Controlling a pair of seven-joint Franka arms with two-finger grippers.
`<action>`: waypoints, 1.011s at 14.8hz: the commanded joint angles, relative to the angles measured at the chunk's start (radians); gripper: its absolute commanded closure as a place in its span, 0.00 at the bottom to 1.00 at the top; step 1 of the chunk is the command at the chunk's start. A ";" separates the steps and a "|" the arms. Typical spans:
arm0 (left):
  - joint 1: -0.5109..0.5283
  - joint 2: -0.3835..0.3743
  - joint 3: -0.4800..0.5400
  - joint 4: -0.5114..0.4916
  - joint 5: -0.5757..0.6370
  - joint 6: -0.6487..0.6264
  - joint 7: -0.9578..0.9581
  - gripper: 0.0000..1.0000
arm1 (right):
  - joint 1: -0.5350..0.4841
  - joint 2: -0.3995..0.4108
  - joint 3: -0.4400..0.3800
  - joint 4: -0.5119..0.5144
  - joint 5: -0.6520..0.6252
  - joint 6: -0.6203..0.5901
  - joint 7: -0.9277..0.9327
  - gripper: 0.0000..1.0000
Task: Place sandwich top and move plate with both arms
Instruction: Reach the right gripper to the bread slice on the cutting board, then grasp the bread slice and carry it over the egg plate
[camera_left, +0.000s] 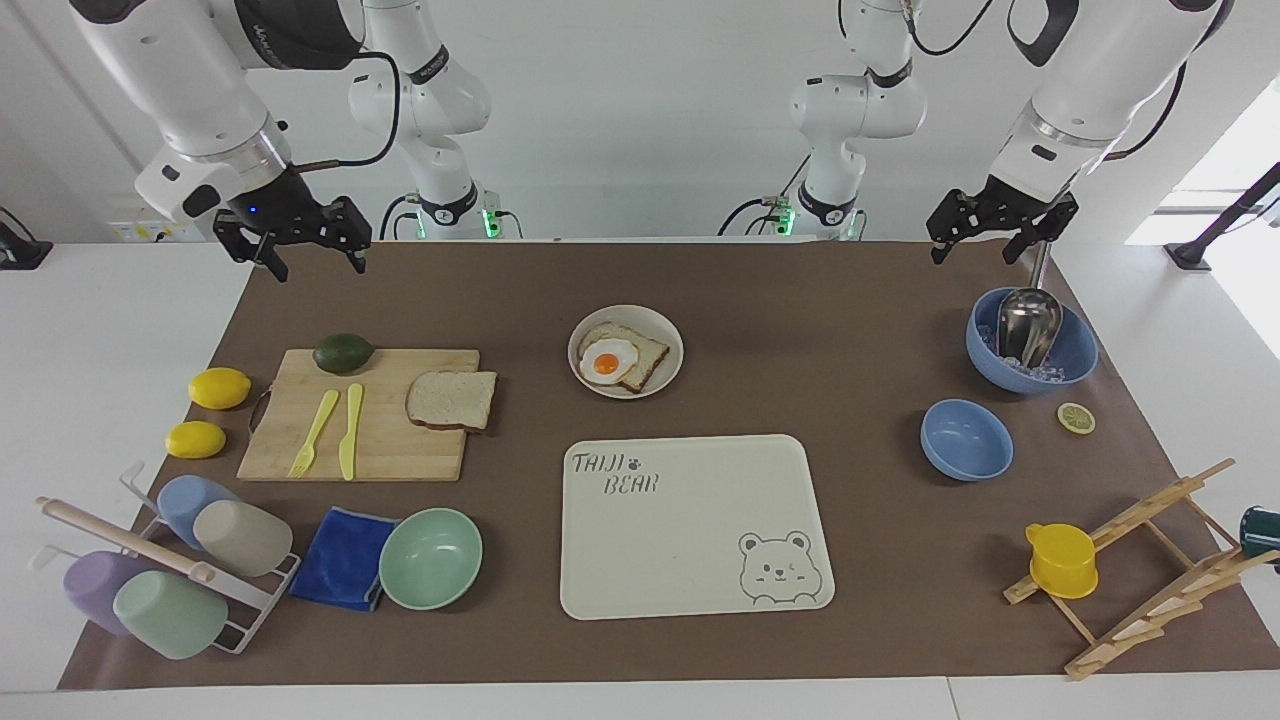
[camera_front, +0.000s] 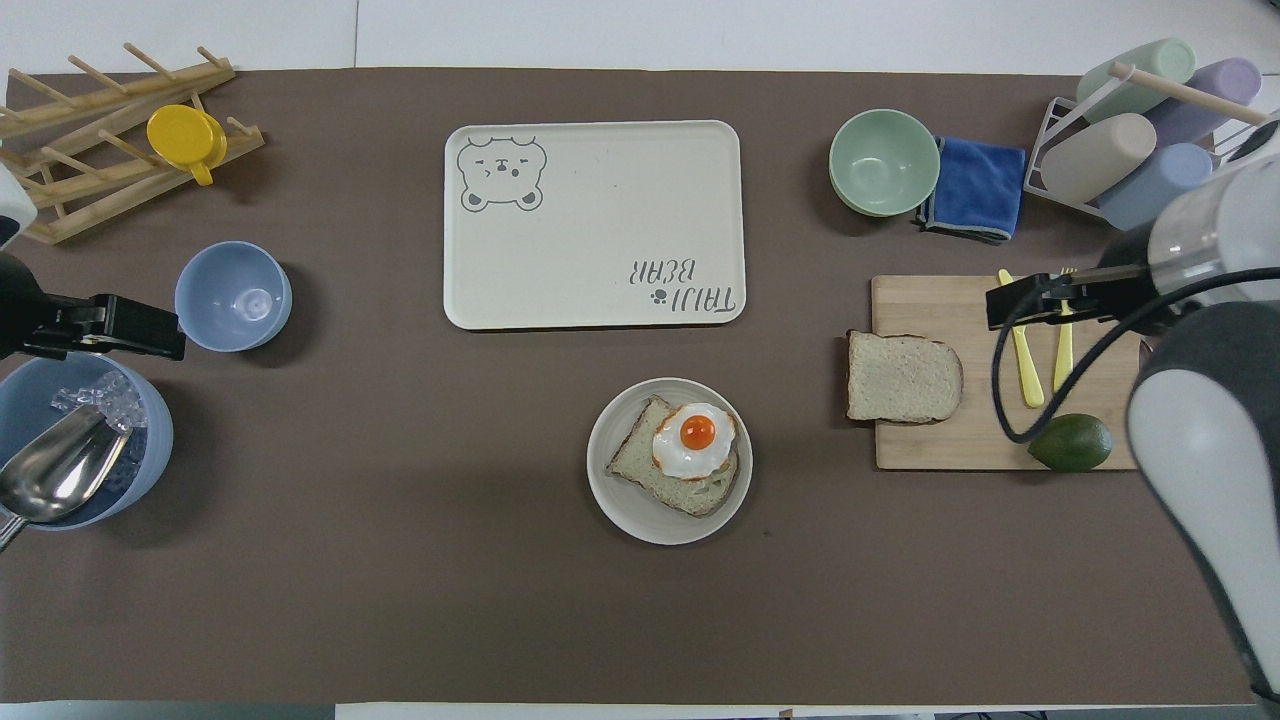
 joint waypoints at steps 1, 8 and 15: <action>-0.002 -0.012 -0.002 -0.007 0.007 0.010 0.002 0.00 | 0.050 0.061 -0.001 -0.071 -0.039 0.118 0.098 0.00; -0.002 -0.011 -0.002 -0.007 0.007 0.011 0.002 0.00 | 0.148 0.187 -0.001 -0.206 -0.097 0.354 0.229 0.00; -0.002 -0.012 -0.002 -0.009 0.007 0.014 0.002 0.00 | 0.232 0.322 -0.001 -0.219 -0.352 0.365 0.437 0.00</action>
